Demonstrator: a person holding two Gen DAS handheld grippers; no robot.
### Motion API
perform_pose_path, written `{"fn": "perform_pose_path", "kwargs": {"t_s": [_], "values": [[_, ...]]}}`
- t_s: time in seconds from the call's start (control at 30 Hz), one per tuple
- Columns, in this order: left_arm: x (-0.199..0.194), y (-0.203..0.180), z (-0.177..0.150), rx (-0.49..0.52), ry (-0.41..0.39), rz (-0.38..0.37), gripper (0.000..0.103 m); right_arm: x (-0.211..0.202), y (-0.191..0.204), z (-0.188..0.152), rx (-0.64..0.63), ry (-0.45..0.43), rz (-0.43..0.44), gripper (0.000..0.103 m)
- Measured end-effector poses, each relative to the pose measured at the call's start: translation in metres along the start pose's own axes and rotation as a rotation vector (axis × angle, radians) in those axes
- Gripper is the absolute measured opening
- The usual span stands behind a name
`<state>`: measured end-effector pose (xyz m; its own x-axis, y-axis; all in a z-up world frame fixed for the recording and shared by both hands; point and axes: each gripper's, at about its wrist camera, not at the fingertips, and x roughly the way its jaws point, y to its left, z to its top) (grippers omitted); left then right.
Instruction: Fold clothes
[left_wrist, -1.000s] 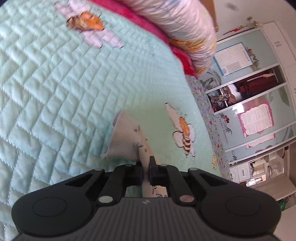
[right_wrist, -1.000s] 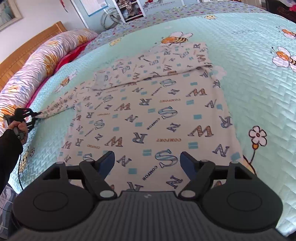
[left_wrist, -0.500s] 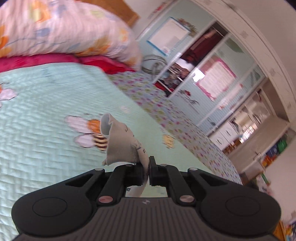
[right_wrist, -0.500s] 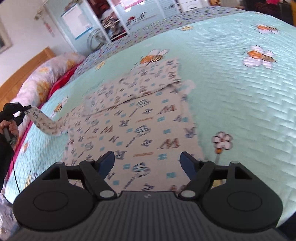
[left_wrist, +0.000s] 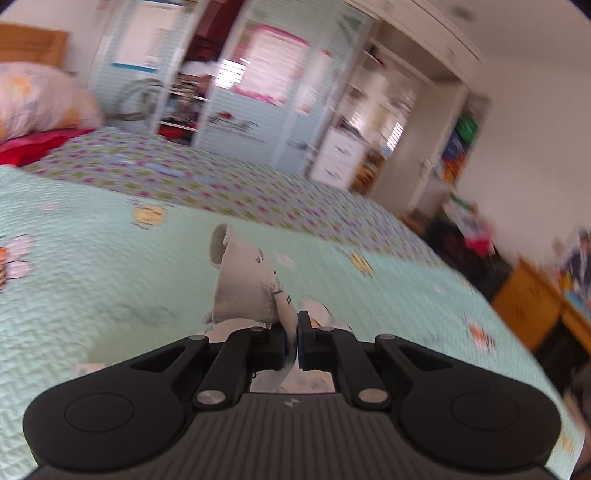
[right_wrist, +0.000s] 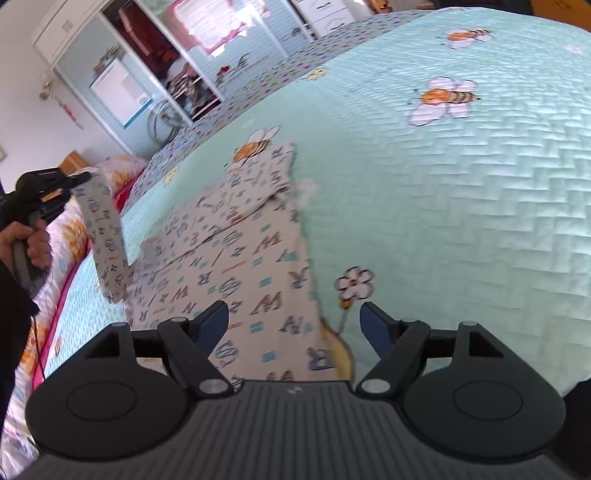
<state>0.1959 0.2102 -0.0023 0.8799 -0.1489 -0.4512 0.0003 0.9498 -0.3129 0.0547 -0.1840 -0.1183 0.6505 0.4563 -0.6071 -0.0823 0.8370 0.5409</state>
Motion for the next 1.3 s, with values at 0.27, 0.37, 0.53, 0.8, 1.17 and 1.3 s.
{"fn": "perform_pose_path", "kwargs": {"t_s": [0.27,0.37,0.53,0.8,1.17,1.3], "values": [[0.071,-0.058,-0.074,0.25,0.252,-0.045,0.005,-0.003,-0.034,0.004,0.118,-0.002,-0.016,0.079],[0.087,-0.071,-0.096,0.334,0.303,-0.022,0.006,0.0,-0.042,0.004,0.168,0.012,-0.01,0.079],[0.105,-0.082,-0.108,0.387,0.33,0.019,0.006,0.001,-0.044,0.003,0.171,0.012,-0.004,0.079],[0.109,-0.107,-0.108,0.386,0.232,0.072,0.007,0.0,-0.048,0.0,0.19,0.009,0.014,0.079],[0.13,-0.136,-0.146,0.486,0.345,0.101,0.03,0.001,-0.057,0.001,0.228,0.005,0.04,0.079],[0.112,-0.147,-0.152,0.565,0.303,0.105,0.061,-0.002,-0.057,0.003,0.229,-0.003,0.039,0.079]]}}
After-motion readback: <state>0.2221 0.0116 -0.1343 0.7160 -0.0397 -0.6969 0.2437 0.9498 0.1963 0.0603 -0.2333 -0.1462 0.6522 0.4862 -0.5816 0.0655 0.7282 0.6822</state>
